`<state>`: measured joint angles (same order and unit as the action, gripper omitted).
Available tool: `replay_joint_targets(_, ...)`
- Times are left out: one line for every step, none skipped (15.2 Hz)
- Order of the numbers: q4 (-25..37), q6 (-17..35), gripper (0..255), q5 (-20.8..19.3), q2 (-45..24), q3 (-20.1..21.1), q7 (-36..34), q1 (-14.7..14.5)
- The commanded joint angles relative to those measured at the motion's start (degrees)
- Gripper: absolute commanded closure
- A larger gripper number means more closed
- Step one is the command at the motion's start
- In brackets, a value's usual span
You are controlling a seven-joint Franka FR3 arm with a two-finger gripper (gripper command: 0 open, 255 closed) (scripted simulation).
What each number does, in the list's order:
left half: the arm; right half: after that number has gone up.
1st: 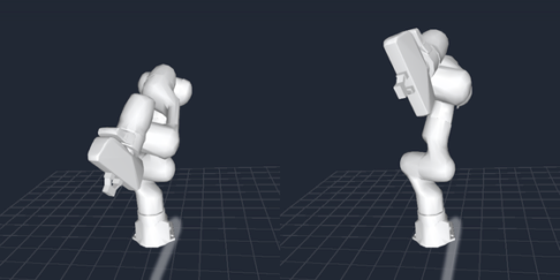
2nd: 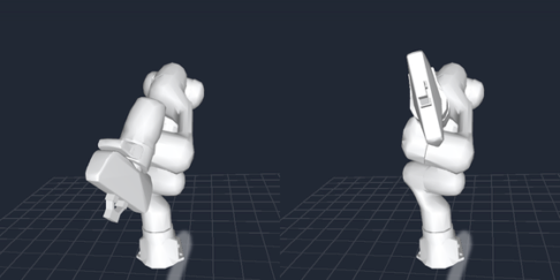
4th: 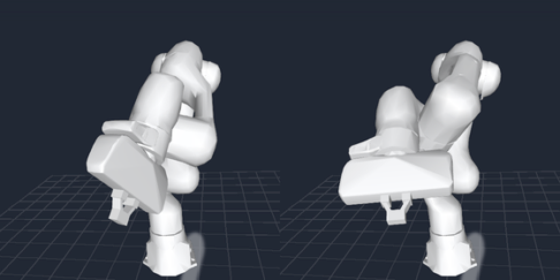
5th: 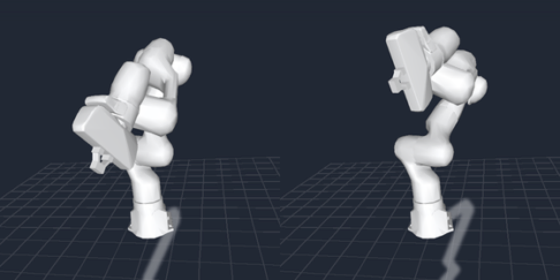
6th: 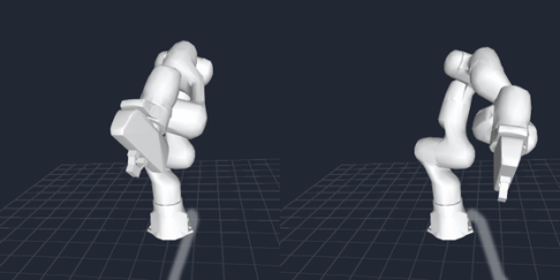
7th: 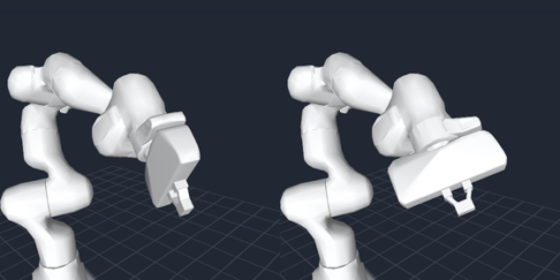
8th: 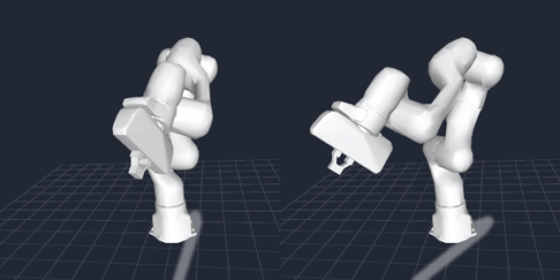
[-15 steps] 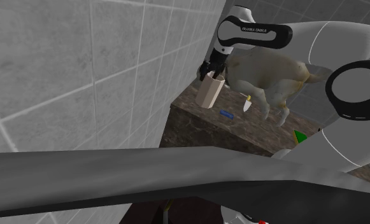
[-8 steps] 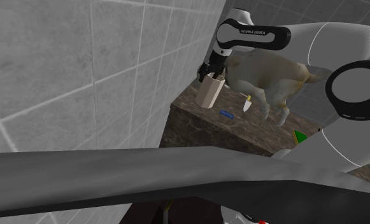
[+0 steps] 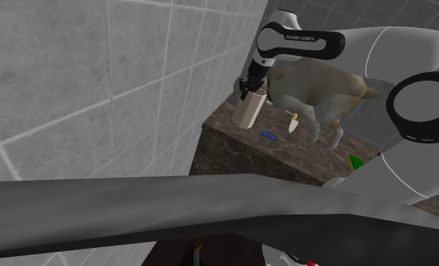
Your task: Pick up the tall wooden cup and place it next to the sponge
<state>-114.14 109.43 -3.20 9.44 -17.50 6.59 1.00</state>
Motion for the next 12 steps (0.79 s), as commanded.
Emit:
replay_joint_targets(0.0, 0.0, 255, 0.0, 0.0, 0.0, 0.0, 0.0)
replay_joint_targets(0.0, 0.0, 255, 0.0, 0.0, 0.0, 0.0, 0.0)
replay_joint_targets(0.0, 0.0, 255, 0.0, 0.0, 0.0, 0.0, 0.0)
replay_joint_targets(0.0, 0.0, 255, 0.0, 0.0, 0.0, 0.0, 0.0)
replay_joint_targets(0.7, -0.8, 255, 0.0, 0.0, 0.0, 0.0, 0.0)
replay_joint_targets(1.4, -1.5, 255, 0.0, 0.1, 0.0, 0.0, 0.0)
replay_joint_targets(2.2, -2.3, 255, 0.0, 0.1, 0.1, 0.0, 0.0)
replay_joint_targets(3.0, -3.1, 255, 0.0, 0.1, 0.1, 0.0, -0.1)
replay_joint_targets(3.7, -3.8, 255, 0.0, 0.1, 0.1, 0.0, -0.1)
replay_joint_targets(4.5, -4.6, 255, 0.0, 0.1, 0.1, 0.0, -0.1)
replay_joint_targets(5.3, -5.4, 255, 0.1, 0.0, 0.1, 0.1, -0.1)
replay_joint_targets(6.2, -6.1, 255, 0.1, 0.0, 0.2, 0.1, -0.1)
